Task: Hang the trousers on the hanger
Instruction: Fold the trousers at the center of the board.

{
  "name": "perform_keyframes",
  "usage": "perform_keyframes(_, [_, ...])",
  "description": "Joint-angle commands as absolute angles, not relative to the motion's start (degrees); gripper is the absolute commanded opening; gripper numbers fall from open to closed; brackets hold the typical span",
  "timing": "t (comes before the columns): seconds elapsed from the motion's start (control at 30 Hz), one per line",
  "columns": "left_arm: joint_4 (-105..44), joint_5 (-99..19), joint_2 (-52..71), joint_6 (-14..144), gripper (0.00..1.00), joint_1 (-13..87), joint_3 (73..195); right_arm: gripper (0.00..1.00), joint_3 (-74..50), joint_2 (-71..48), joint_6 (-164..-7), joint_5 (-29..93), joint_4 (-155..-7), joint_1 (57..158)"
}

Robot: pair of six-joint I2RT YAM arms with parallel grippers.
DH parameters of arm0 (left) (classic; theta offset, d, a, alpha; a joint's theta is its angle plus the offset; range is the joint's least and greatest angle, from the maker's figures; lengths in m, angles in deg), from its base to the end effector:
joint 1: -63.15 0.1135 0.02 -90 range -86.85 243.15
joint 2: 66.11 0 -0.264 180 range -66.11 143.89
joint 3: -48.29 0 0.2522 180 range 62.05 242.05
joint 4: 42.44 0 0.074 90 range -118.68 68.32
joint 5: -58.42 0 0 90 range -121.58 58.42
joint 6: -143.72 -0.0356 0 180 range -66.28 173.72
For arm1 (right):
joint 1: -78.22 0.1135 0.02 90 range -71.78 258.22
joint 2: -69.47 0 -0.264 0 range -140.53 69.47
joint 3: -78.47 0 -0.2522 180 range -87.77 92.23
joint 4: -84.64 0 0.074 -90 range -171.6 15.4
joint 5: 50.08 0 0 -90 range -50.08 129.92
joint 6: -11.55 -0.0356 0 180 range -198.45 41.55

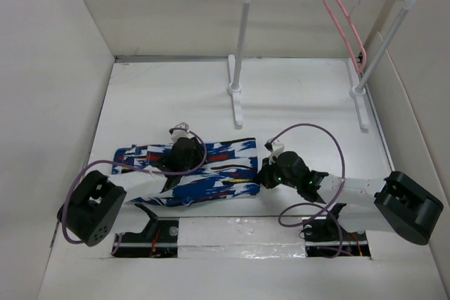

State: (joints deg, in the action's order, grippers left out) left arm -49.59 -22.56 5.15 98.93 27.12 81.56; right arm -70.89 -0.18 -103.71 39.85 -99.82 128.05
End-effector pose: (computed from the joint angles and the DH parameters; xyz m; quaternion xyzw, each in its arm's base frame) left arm 0.1874 -0.1294 0.1523 -0.1081 0.8611 -0.2685 0.4181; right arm 0.1383 0.1639 0.1401 -0.1886 0.8649 0.2839 0.3685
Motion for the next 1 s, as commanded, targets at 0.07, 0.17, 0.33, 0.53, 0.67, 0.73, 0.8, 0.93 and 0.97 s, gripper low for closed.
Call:
perform_keyframes(0.07, [-62.2,-21.2,13.8,98.3,0.29,31.2,84.5,0.0,-71.9,-0.1,-101.7,36.5,-104.5,122.4])
perform_keyframes(0.17, [-63.9,-18.8,18.2,96.8,0.28,33.2,89.6,0.0,-71.4,1.6,-99.2,36.4,-102.5,119.1])
perform_keyframes(0.33, [-63.4,-21.0,18.3,93.6,0.29,32.1,94.7,0.0,-69.0,1.7,-95.4,32.9,-98.5,116.5])
perform_keyframes(0.53, [-60.1,-22.8,6.6,90.0,0.26,30.5,93.9,0.2,-67.3,2.7,-94.5,32.1,-94.8,117.0])
perform_keyframes(0.67, [-57.4,-20.8,-0.8,87.2,0.09,25.0,93.5,0.62,-62.6,8.5,-90.2,34.6,-84.4,116.4])
perform_keyframes(0.73, [-54.6,-16.7,-2.8,86.2,0.0,21.9,95.0,0.66,-56.4,14.3,-89.9,38.2,-76.4,116.4])
perform_keyframes(0.8, [-53.3,-13.2,-5.0,84.5,0.0,17.0,96.4,0.62,-51.3,17.9,-87.7,39.7,-72.1,115.6])
perform_keyframes(0.93, [-51.5,-6.6,-3.9,82.7,0.0,11.5,100.9,0.0,-35.7,24.9,-79.8,44.8,-67.5,111.3])
perform_keyframes(0.97, [-51.4,-7.3,-2.1,82.9,0.0,11.5,101.6,0.0,-33.2,25.3,-79.1,45.8,-67.4,109.9])
